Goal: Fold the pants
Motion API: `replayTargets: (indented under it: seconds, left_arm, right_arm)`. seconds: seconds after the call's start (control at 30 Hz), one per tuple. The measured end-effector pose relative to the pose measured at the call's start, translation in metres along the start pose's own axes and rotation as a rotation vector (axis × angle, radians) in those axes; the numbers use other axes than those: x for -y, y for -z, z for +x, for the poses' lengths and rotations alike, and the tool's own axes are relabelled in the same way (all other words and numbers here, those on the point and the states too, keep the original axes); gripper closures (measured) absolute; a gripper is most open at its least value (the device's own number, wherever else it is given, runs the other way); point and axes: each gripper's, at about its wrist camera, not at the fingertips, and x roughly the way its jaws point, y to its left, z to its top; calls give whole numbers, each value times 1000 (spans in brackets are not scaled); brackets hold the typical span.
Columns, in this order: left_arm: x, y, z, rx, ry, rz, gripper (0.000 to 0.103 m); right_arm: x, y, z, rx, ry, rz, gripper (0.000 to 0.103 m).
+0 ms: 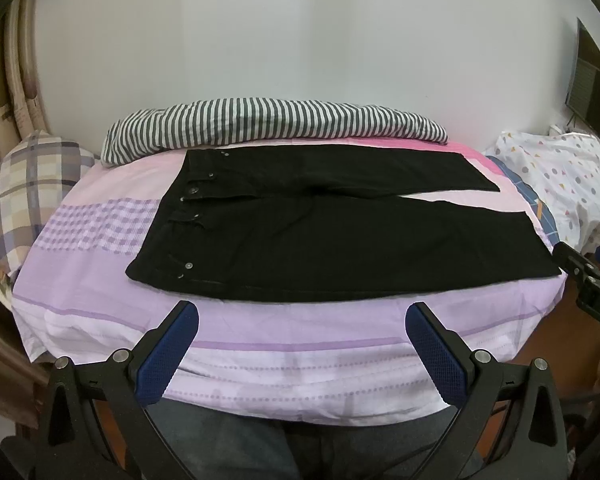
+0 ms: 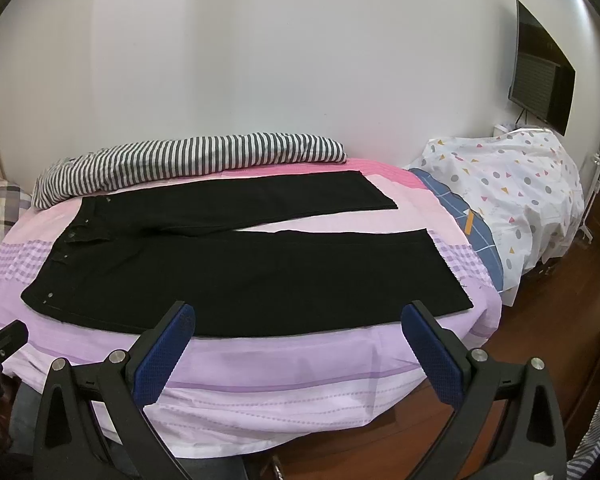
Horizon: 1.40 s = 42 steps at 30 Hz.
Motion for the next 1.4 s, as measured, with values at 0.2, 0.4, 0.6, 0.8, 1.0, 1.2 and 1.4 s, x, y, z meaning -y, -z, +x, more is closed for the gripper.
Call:
replayTargets:
  seconds: [0.2,0.4,0.6,0.8,1.0,1.2,1.4]
  left_arm:
    - [-1,0,2,-1,5,1,0]
    - [-7,-9,15,5,19,-2,0]
    - [-22,-19,37,2,3,-12,0]
    - [-55,-39,66,-22,-36,-46,1]
    - [-97,-75,85,-40,-44,-73,1]
    - [-158,-122,116,-65,4,-188,11]
    - [-215,-160,166,-107,80,-291,25]
  right_arm:
    - [1,0,2,0,6,-2,1]
    - [0,0,10,19,-28,-1,1]
    - [-4,2,21,49,-99,-11,1]
    - [-12,-12,34,34,-135,-11,1]
    - [-19,-41,57,-8,-161,20,1]
    - [-40,-73,83,-35,-211,31,1]
    - [-79,-98,117,-63,-260,-11,1]
